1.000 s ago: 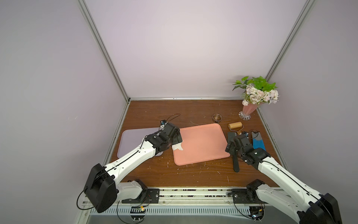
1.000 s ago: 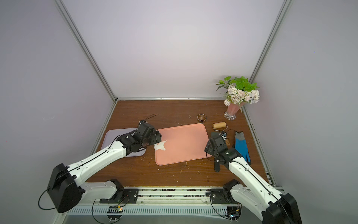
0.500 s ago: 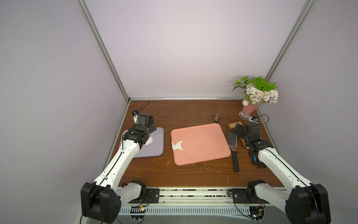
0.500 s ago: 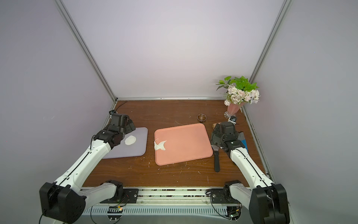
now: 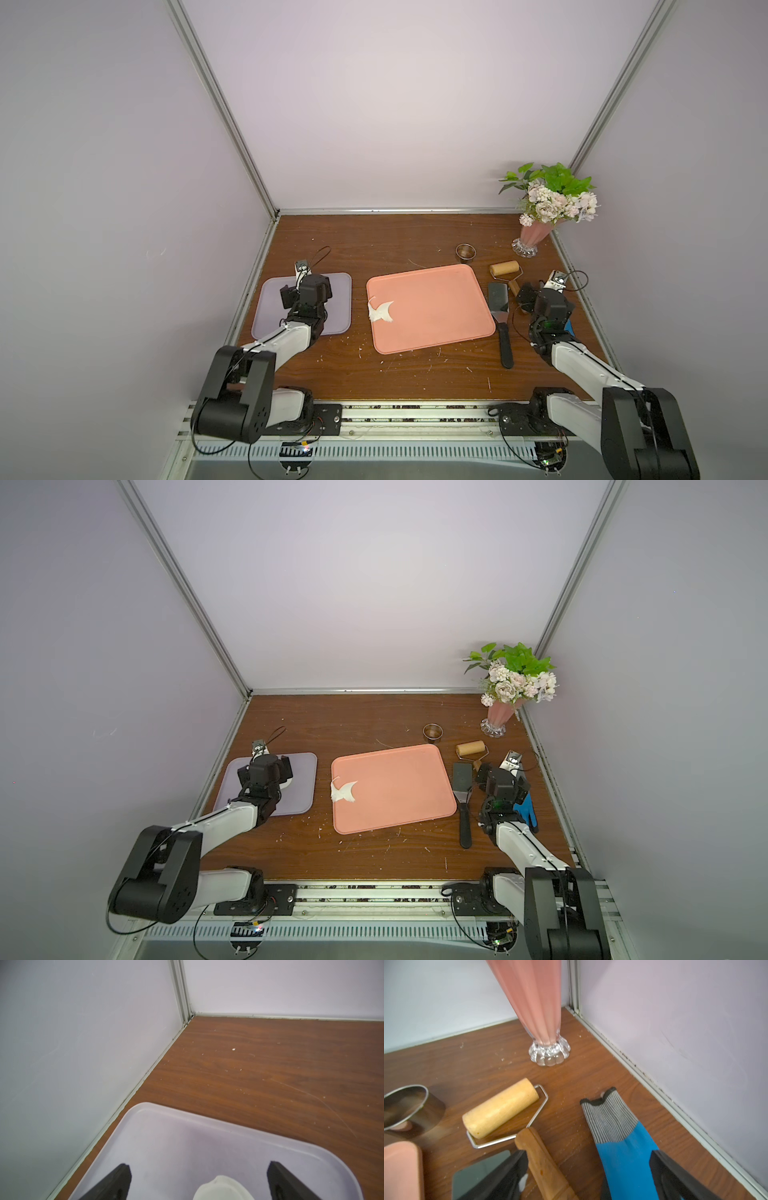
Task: Roll out the dumpling wrappers from the dough
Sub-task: Reset both arms
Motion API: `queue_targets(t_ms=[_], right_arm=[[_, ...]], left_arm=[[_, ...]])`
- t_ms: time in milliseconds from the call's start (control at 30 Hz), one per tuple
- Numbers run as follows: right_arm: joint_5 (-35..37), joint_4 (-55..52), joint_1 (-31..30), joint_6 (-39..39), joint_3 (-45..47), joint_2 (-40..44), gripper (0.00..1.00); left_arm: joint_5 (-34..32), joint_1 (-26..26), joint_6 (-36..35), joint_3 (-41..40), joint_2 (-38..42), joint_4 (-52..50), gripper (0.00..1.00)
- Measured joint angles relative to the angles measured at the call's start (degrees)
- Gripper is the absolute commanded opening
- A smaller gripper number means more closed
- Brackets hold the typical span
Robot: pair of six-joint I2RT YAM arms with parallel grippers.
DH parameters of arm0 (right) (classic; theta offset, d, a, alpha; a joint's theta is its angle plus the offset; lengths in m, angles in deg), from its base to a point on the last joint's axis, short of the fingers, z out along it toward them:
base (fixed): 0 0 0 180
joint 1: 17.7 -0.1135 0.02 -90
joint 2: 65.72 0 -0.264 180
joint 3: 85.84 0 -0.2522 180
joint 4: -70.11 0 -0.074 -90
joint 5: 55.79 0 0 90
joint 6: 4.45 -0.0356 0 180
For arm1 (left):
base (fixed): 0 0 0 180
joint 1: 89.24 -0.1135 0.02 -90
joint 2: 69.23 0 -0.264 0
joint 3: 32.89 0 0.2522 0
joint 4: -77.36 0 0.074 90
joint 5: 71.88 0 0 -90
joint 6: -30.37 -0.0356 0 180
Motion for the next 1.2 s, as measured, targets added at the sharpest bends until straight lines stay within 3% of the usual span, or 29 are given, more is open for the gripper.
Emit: queue_targets(t_ms=[267,500,633,1200], right_arm=[[-6.8,25.3,0.0,3.8,10.1,-9.6,0.99],[-13.6,46.9,-0.5,7.7,11.3,-24.7,0.99],[-16.3,46.7,-0.8,9.2,9.7,-24.6,0.99],[-14.4,42.9,-1.9,9.7,5.9,-24.5,0.99]], left_arm=[[3.0,0.0,-6.0,-7.9,-6.8,24.9,0.99],[6.4,0.0,-8.3,-13.2,-10.1,40.2,0.99],[7.9,-0.1,-9.1,-13.4,-12.2,43.7,1.0],[9.9,-0.8,-9.1,-13.3,-12.3,45.7,1.0]])
